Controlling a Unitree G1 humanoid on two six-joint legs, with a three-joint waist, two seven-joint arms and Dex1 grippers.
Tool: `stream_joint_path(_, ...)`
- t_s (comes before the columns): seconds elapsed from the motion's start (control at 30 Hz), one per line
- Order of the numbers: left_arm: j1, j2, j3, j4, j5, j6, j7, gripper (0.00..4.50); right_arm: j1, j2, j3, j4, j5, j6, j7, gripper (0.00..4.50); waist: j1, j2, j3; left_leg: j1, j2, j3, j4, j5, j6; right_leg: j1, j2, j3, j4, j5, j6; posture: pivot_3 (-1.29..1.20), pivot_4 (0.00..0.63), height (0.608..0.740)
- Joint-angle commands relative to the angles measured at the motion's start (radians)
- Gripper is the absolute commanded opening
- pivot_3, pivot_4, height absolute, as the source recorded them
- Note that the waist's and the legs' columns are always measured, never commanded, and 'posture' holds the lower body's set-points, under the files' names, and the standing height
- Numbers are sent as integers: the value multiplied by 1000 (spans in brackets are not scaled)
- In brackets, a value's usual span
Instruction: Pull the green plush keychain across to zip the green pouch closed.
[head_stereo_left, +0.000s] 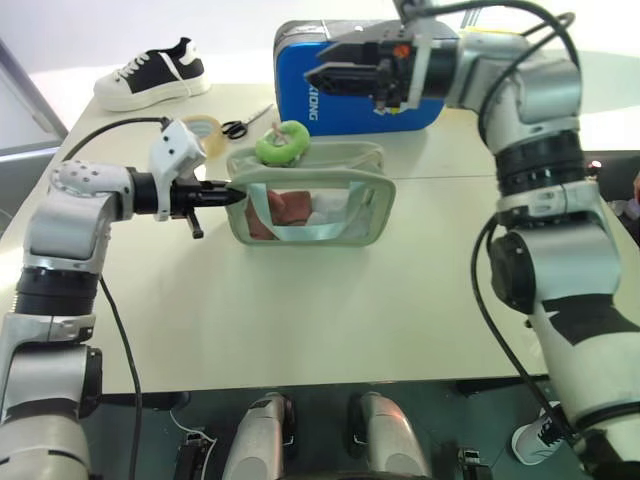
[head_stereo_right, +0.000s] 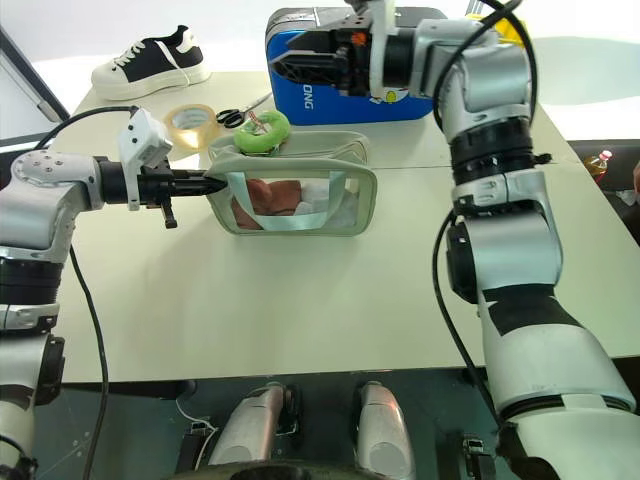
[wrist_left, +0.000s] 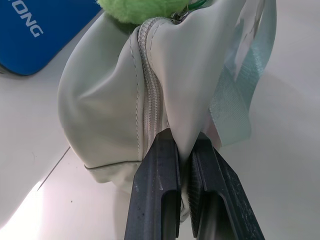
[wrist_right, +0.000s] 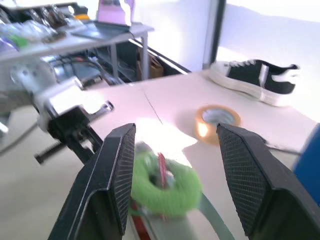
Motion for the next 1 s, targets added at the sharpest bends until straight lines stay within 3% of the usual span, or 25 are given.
stream_joint_path(0.03,-26,2,7,-17,-6,-30,4,0,-51,76,8,137,-35,-12,-40,2612,0,0,0,0,0,0,0,0,0,0,0,0,0,0,0,0,150,740)
stream_joint_path(0.27,-17,0,-3,-39,-6,-36,8,0,-47,132,65,265,-143,-69,-38,2612,3,0,0,-1,-1,0,0,0,0,-1,-1,0,3,0,0,0,150,740)
stream_joint_path(0.57,-22,-4,-5,-22,-3,-51,12,0,-4,116,125,208,-245,-262,14,2612,0,0,0,-1,-1,-1,0,0,-1,-1,-1,0,3,0,0,0,150,740)
stream_joint_path(0.67,-33,-14,-10,-6,2,-61,16,0,8,105,143,185,-276,-328,20,1765,1,0,0,-1,-1,-1,0,1,-1,-1,-1,0,4,0,0,0,150,740)
stream_joint_path(0.73,-39,-19,-12,3,5,-69,17,0,15,100,147,175,-288,-345,22,747,2,0,0,-1,-1,-1,0,1,-1,-1,-1,0,3,0,0,0,150,740)
stream_joint_path(0.8,-46,-25,-15,16,10,-79,18,0,22,92,147,163,-295,-360,22,23,2,0,0,-1,-1,-1,0,1,-1,-1,-1,0,4,0,0,0,150,740)
stream_joint_path(1.0,-58,-36,-17,38,18,-99,17,0,31,40,118,87,-281,-328,31,23,4,0,0,-1,-1,-1,0,1,-1,-1,-1,0,4,0,0,0,150,740)
